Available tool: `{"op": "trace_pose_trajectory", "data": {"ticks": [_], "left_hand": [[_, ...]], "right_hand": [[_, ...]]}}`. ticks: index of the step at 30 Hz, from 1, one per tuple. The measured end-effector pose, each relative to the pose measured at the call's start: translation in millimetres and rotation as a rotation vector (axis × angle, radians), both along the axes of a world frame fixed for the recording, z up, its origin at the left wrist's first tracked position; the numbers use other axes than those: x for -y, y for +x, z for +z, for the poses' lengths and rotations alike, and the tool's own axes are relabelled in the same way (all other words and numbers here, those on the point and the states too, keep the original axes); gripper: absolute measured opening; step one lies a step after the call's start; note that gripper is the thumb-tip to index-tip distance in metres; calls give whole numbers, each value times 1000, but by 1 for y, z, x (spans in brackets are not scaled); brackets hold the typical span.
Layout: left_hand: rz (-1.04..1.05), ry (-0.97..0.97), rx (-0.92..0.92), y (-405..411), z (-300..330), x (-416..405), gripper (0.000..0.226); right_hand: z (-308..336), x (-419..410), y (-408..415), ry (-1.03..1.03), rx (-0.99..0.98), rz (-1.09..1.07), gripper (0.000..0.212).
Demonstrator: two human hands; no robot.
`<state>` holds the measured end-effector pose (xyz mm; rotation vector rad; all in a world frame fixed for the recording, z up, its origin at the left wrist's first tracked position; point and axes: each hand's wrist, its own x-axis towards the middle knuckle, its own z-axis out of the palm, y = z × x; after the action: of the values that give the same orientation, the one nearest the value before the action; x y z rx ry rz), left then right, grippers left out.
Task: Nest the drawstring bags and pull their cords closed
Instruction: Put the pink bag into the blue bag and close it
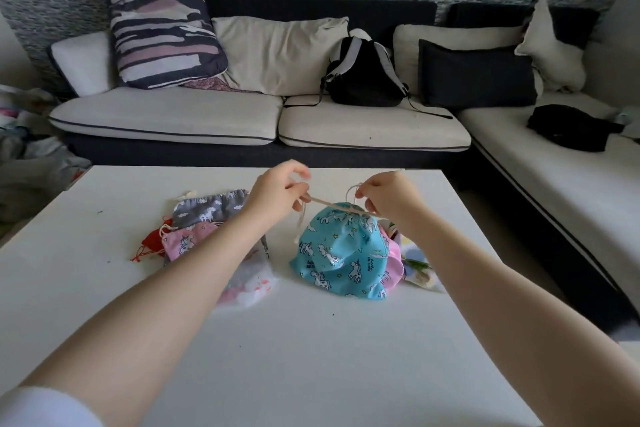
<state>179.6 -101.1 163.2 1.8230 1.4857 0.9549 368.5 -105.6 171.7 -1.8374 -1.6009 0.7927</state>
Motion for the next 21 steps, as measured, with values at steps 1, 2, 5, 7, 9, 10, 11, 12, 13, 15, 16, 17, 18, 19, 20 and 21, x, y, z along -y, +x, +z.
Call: {"op": "trace_pose_trajectory", "data": {"ticks": [1, 2, 5, 7, 9, 10, 11, 12, 13, 15, 16, 17, 18, 19, 20, 21], "left_hand": [[-51, -22, -5, -2, 0, 0, 18], [-90, -56, -26, -3, 2, 1, 23], [-149, -92, -302, -4, 7, 2, 24], [-171, -93, -506, -4, 10, 4, 23], [-186, -67, -647, -5, 8, 5, 27], [-190, -29, -692, -4, 6, 5, 31], [-176, 17, -706, -2, 5, 5, 34], [-156, 62, -678, 0, 6, 7, 35], [-152, 89, -604, 3, 8, 9, 36], [-212, 56, -363, 9, 12, 15, 34], [-251, 18, -256, 12, 13, 20, 31], [-279, -5, -182, 15, 13, 25, 29], [-295, -13, -123, 17, 12, 28, 26], [-304, -20, -59, 20, 11, 30, 25], [-303, -30, 12, 22, 10, 32, 25], [-290, -40, 87, 25, 9, 33, 25]], "right_hand": [[1, 1, 0, -14, 45, 21, 28], [2, 1, 0, -16, 114, 39, 27], [1, 2, -1, -26, 310, 86, 27], [0, 2, 0, -60, 394, 104, 27], [0, 4, 0, -61, 485, 129, 21], [0, 6, 0, -50, 545, 148, 17], [-1, 7, -1, -35, 613, 180, 19], [-2, 9, -1, -20, 681, 214, 29], [-4, 10, -2, -10, 722, 236, 39], [-9, 9, -3, 15, 659, 211, 46], [-11, 7, -2, 23, 574, 176, 45], [-12, 6, -2, 28, 475, 137, 43], [-13, 5, -2, 37, 385, 101, 41], [-13, 6, -1, 58, 336, 71, 41], [-13, 8, 0, 84, 329, 47, 42], [-13, 10, 1, 103, 356, 33, 46]]}}
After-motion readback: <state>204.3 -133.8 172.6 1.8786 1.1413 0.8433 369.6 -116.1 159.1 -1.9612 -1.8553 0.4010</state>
